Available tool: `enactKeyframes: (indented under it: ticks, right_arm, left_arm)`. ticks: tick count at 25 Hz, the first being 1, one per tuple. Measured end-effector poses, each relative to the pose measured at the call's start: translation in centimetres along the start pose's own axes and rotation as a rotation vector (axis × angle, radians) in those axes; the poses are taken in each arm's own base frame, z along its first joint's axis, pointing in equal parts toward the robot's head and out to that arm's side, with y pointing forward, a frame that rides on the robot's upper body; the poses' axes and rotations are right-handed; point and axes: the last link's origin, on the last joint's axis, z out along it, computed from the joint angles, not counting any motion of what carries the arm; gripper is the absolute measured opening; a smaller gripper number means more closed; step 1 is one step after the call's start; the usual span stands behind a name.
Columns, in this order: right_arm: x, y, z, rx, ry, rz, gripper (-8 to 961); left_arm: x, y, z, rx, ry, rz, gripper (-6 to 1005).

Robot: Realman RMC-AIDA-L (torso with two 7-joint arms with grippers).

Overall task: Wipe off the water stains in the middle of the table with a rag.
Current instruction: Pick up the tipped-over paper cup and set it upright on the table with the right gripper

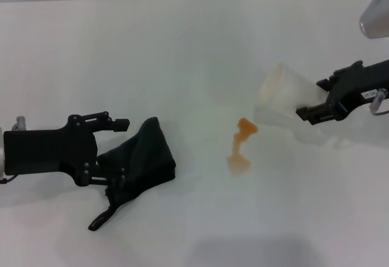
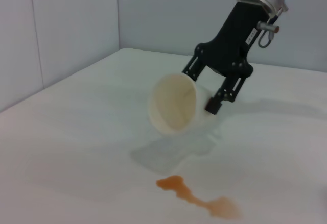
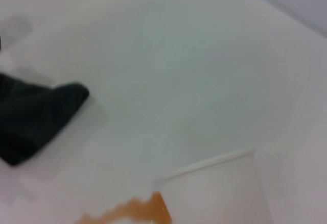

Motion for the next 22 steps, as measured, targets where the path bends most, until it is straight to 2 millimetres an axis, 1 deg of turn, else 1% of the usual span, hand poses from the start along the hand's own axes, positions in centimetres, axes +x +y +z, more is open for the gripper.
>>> enactKeyframes:
  ticks: [4,6,7,11,15,17,19,22]
  right_arm:
    - [0.8,-0.3,0.6,-0.011,-0.088,0.012,703]
    - [1.0,-0.4,0.8,-0.015,-0.106,0.016,703]
    - [1.7,-0.5,1.6,-0.030,-0.162,0.023,704]
    - [2.5,-0.6,2.4,-0.051,-0.260,0.030,704]
    - [3.5,-1.1,2.7,-0.079,-0.398,0.067,704]
    - [4.4,-1.5,2.8,-0.076,-0.456,0.095,704]
    - [5.2,-2.0,2.8,-0.066,-0.504,0.130,704]
    - [6.3,-2.4,2.8,-0.048,-0.530,0.164,703]
  left_arm:
    - [0.0,-0.1,0.0,0.007,-0.002,0.004,887]
    - [0.0,-0.2,0.0,0.008,-0.003,0.005,887]
    - [0.0,-0.2,0.0,0.008,-0.003,0.005,887]
    - [0.0,-0.2,0.0,0.010,-0.003,0.006,888]
    - [0.1,-0.4,0.0,0.020,-0.001,0.003,888]
    - [0.1,-0.4,0.1,0.022,0.001,0.004,888]
    - [0.2,-0.4,0.1,0.022,0.001,0.005,888]
    - [0.2,-0.4,0.1,0.022,0.002,0.004,888]
